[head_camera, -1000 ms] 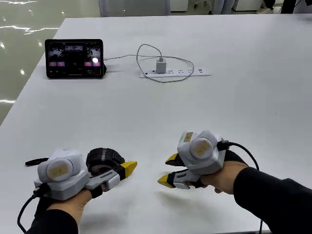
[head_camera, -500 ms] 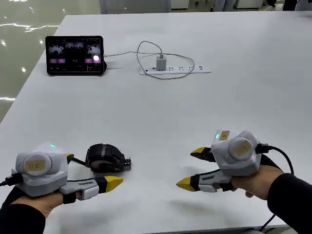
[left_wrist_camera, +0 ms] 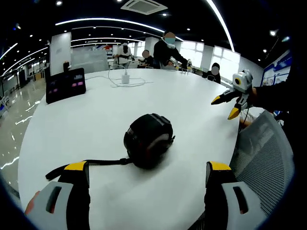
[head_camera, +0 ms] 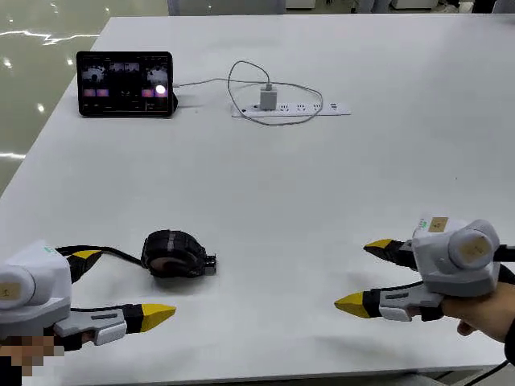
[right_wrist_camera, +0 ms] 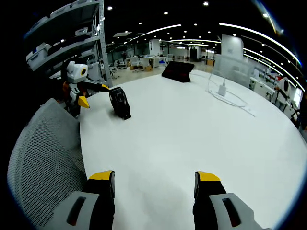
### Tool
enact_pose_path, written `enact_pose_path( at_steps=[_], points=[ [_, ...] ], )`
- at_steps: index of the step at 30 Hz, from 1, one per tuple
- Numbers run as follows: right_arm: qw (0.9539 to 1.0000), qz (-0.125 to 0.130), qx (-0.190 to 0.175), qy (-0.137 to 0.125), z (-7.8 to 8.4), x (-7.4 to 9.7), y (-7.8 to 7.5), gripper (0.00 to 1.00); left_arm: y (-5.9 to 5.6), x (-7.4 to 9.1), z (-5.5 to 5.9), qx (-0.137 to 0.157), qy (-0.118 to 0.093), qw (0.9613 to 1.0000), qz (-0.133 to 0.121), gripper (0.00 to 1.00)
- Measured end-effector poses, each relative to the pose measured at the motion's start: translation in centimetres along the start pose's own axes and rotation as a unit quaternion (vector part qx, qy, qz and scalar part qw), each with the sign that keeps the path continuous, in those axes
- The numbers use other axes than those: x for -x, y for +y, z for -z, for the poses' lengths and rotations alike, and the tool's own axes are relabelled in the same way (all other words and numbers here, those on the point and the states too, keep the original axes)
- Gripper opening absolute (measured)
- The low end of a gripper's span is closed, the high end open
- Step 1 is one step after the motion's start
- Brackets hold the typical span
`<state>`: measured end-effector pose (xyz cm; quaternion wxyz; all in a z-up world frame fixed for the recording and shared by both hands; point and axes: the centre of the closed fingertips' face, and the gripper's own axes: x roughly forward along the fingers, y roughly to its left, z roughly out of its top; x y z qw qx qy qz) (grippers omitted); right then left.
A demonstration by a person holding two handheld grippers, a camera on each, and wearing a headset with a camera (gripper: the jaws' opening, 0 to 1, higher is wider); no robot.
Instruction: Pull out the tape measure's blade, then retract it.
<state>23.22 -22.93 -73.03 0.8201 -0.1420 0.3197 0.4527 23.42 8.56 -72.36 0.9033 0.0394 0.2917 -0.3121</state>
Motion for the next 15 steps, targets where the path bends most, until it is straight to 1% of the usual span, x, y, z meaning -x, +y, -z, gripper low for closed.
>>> enact_pose_path(
  at_steps=[2, 4, 5, 7, 8, 9, 12, 15],
  points=[
    [1.0000, 0.004, -0.005, 0.000, 0.4, 0.4, -0.5, 0.66, 0.1, 0.1, 0.2, -0.002, 0.000, 1.0000, 0.001, 0.99],
    [0.9999, 0.009, -0.010, -0.002, 0.7, 0.9, -0.9, 0.68, 0.4, 0.2, 0.6, -0.010, 0.011, 0.9999, -0.003, 0.99],
    [0.9999, 0.010, -0.011, -0.003, 0.9, 1.1, -1.1, 0.69, 0.4, 0.2, 0.7, -0.012, 0.013, 0.9998, -0.002, 0.99],
    [0.9999, 0.014, -0.006, -0.003, 1.4, 1.6, -1.3, 0.70, 0.4, 0.3, 0.9, -0.017, 0.016, 0.9997, -0.001, 0.99],
    [0.9998, 0.017, -0.002, -0.007, 1.5, 1.9, -1.4, 0.70, 0.6, 0.4, 1.0, -0.024, 0.021, 0.9995, -0.002, 0.99],
    [0.9998, 0.018, -0.002, -0.009, 1.5, 2.1, -1.5, 0.70, 0.6, 0.5, 1.1, -0.024, 0.023, 0.9994, 0.000, 0.99],
    [0.9996, 0.024, -0.008, -0.014, 1.7, 2.9, -2.0, 0.75, 0.5, 0.6, 1.1, -0.022, 0.024, 0.9995, 0.006, 0.99],
    [0.9995, 0.026, -0.013, -0.012, 2.3, 3.5, -2.4, 0.78, 0.8, 0.8, 1.0, -0.022, 0.023, 0.9995, 0.008, 0.99]
  ],
)
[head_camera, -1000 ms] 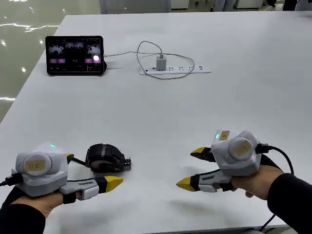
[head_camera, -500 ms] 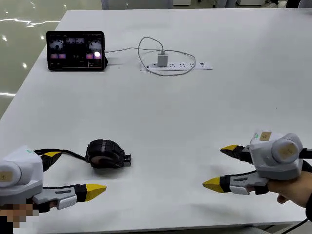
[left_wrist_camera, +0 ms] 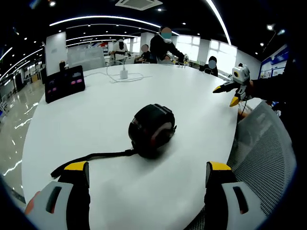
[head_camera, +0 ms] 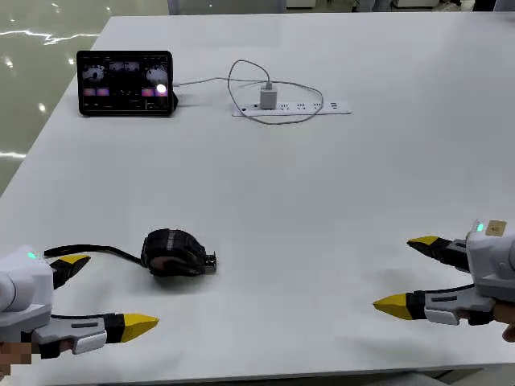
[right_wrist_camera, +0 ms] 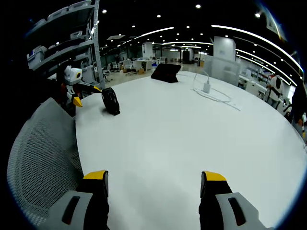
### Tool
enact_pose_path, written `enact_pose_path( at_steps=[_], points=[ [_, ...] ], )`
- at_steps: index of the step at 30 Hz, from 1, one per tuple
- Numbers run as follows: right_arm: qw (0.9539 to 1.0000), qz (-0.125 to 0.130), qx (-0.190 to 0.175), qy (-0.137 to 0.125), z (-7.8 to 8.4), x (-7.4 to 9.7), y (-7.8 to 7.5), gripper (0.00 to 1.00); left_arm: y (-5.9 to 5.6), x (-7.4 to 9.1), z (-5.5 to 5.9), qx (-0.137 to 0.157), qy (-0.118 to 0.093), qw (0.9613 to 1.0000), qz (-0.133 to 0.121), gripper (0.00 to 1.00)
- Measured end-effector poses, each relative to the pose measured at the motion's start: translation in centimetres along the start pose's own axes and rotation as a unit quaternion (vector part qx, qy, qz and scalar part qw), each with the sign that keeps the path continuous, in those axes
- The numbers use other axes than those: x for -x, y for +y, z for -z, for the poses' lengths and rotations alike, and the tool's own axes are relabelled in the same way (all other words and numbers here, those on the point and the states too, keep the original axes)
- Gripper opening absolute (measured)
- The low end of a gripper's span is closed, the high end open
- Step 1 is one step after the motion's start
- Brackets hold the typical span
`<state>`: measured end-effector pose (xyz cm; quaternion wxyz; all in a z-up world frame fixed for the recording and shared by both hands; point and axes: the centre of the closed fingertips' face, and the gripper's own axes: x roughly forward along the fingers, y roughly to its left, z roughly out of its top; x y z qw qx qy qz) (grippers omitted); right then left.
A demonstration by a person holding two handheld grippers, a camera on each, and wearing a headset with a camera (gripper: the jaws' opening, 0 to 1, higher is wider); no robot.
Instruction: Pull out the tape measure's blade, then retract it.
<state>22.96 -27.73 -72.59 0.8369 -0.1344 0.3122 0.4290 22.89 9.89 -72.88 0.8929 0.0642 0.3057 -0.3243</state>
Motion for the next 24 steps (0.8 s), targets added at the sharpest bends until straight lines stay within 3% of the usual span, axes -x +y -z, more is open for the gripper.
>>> enact_pose_path(
  at_steps=[7, 12, 24],
  points=[
    [1.0000, 0.006, -0.001, 0.007, 0.9, 1.0, -0.5, 0.91, 0.8, 0.2, -0.3, -0.005, 0.001, 1.0000, -0.003, 0.99],
    [1.0000, -0.006, 0.007, 0.001, 1.1, 1.2, -0.3, 0.99, 0.9, 0.3, -0.6, -0.012, 0.000, 0.9999, -0.001, 0.99],
    [1.0000, -0.003, 0.001, 0.003, 1.4, 2.2, -1.0, 0.99, 1.2, 0.6, -0.5, -0.022, 0.013, 0.9997, 0.004, 0.99]
  ],
)
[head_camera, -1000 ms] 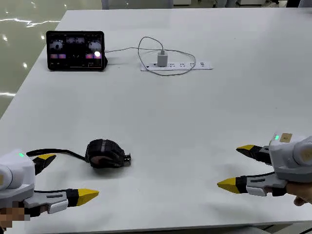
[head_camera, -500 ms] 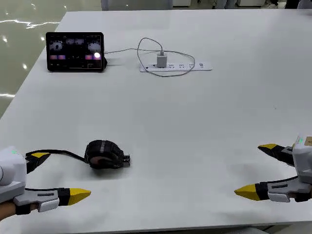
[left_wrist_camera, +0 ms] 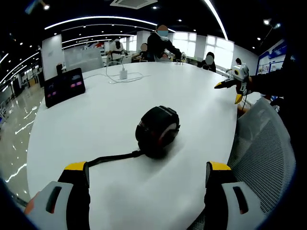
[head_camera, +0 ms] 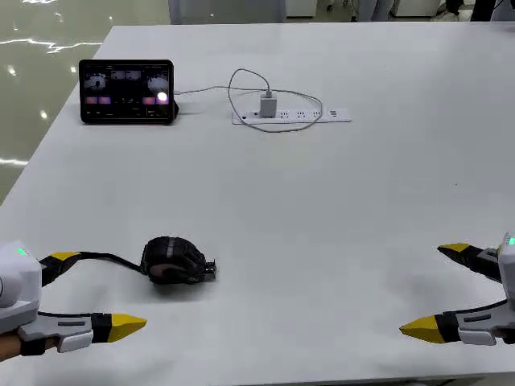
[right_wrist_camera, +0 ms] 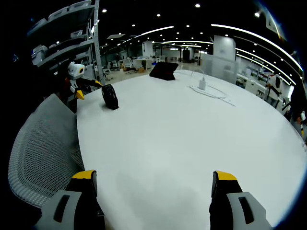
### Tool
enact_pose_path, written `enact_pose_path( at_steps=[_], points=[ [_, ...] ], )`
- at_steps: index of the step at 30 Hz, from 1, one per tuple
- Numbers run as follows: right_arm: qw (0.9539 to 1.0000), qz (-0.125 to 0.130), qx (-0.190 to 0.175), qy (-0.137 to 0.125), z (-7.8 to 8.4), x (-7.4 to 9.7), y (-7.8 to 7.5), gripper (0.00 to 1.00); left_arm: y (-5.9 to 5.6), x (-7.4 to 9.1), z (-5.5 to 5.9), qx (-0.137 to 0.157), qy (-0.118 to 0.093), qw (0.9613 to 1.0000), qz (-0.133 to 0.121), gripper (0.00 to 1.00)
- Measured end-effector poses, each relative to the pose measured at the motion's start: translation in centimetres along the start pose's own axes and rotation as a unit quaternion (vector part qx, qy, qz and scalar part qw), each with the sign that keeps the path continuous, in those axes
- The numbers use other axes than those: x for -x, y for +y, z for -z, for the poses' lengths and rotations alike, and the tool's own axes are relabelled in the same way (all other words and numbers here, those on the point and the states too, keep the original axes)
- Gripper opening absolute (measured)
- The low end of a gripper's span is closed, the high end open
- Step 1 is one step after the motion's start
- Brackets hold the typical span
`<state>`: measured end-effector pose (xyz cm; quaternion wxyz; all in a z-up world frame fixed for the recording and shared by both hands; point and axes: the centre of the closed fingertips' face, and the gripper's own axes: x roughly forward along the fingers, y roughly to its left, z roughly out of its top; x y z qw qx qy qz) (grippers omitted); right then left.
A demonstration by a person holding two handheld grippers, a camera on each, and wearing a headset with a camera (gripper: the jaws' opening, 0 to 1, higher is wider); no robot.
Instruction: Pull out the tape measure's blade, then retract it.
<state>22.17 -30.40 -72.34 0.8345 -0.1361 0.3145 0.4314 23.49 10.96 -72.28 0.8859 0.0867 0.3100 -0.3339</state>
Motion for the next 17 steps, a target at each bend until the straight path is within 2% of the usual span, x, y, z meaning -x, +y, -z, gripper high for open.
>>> enact_pose_path(
  at_steps=[7, 17],
  points=[
    [1.0000, -0.006, 0.000, -0.003, -0.06, -0.04, 0.38, 0.99, -0.61, -0.13, 0.45, 0.000, 0.005, 0.9999, 0.009, 0.99],
    [1.0000, -0.007, 0.001, 0.001, 0.15, -0.31, 0.46, 0.99, -0.33, -0.03, 0.47, 0.001, 0.003, 1.0000, 0.004, 0.99]
  ],
)
